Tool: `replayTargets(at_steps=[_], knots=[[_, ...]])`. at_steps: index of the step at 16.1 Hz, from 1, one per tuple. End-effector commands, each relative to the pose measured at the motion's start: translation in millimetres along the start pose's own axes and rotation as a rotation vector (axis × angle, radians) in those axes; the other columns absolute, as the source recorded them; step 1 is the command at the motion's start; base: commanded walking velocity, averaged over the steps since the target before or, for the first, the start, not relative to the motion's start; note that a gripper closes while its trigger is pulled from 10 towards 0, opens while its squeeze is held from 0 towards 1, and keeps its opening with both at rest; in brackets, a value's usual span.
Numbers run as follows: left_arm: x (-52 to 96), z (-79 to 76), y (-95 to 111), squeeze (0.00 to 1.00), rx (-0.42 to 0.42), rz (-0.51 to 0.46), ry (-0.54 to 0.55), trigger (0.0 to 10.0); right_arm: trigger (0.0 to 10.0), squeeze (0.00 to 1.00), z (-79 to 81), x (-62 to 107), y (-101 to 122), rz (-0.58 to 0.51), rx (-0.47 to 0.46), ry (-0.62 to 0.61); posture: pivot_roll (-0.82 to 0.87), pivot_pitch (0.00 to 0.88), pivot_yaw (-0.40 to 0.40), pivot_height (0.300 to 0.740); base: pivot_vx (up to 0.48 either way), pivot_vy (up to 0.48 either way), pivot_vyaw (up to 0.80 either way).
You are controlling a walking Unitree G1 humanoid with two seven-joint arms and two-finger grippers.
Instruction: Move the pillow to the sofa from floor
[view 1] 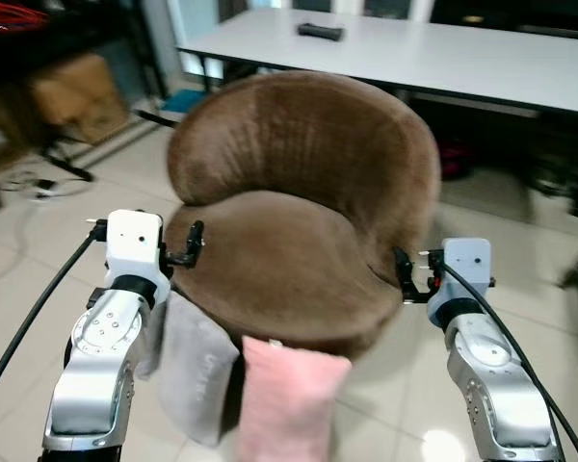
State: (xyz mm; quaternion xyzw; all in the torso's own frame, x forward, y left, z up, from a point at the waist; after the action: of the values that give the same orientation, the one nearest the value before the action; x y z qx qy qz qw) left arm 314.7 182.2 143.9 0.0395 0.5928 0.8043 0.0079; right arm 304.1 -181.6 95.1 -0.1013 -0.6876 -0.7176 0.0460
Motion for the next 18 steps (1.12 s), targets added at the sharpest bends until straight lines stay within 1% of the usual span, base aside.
replayTargets(at_steps=[1,2,4,5,7,8,9,10,14,16,17,18], knots=[[0.4,2.3,1.3,0.00,-0.032,-0.001,0.012,10.0,10.0,0.00,-3.7,-1.3,5.2,-0.019,-0.015,-0.019,0.02,0.000,0.044,0.740,0.259,0.000,0.00],[0.2,4.9,0.6,0.00,-0.050,-0.002,0.035,10.0,10.0,0.00,-2.4,-0.8,5.8,-0.021,-0.037,-0.003,0.02,0.000,0.043,0.740,0.000,0.000,0.00],[0.0,6.1,-0.4,0.00,-0.067,0.003,0.044,10.0,10.0,0.00,-2.8,-0.4,6.9,-0.028,-0.032,-0.007,0.02,0.000,0.041,0.740,0.000,0.000,0.00],[-0.1,5.7,0.9,0.00,-0.073,-0.006,0.043,10.0,10.0,0.00,-4.1,-1.0,4.1,-0.010,-0.059,-0.016,0.02,0.000,0.041,0.740,0.000,0.000,0.00],[0.0,5.6,1.8,0.00,-0.081,-0.011,0.042,10.0,10.0,0.00,-3.3,-1.0,4.7,-0.015,-0.069,-0.010,0.02,0.000,0.040,0.740,0.000,0.000,0.00],[0.1,5.4,2.1,0.00,-0.089,-0.012,0.044,10.0,10.0,0.00,-0.5,-0.5,6.8,-0.028,-0.058,0.009,0.02,0.000,0.040,0.740,0.000,0.000,0.00],[0.3,5.1,2.2,0.00,-0.094,-0.013,0.047,10.0,10.0,0.00,3.0,-0.5,7.2,-0.032,-0.005,0.031,0.02,0.000,0.039,0.740,0.000,-0.259,0.00],[0.3,4.8,2.3,0.00,-0.097,-0.014,0.047,10.0,10.0,0.00,4.9,-0.4,7.1,-0.031,0.001,0.041,0.02,0.000,0.039,0.740,0.000,-0.259,0.00],[1.1,3.2,1.2,0.00,-0.108,-0.010,0.043,10.0,10.0,0.00,5.6,-1.3,9.3,-0.036,0.005,0.040,0.01,0.000,0.040,0.740,0.000,-0.271,0.80],[1.2,3.4,1.3,0.00,-0.114,-0.011,0.042,10.0,10.0,0.00,3.1,-1.4,7.4,-0.033,-0.032,0.022,0.02,0.000,0.038,0.740,0.000,-0.272,0.00],[1.5,3.3,1.3,0.00,-0.133,-0.011,0.040,10.0,10.0,0.00,3.0,-0.5,5.9,-0.029,-0.051,0.026,0.02,0.000,0.038,0.740,0.000,-0.270,0.00],[1.5,3.3,1.3,0.00,-0.133,-0.011,0.040,10.0,10.0,0.00,3.0,-0.5,5.9,-0.029,-0.051,0.026,0.02,0.000,0.038,0.740,0.000,-0.270,0.00]])
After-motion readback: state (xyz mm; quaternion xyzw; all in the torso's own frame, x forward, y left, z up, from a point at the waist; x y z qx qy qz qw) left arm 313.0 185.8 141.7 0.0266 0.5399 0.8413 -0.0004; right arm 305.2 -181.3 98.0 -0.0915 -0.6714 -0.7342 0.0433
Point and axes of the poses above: a point about 5 cm out from each wrist's last joint towards the gripper, its own x axis pointing back from the gripper into the wrist, its own y axis along the axis of the wrist's last joint, z = x × y, the point moved 5 cm from there along -x, pointing out of the wrist towards the gripper, and after that the axes turned 8 degrees about -x, right-handed, at the moved point
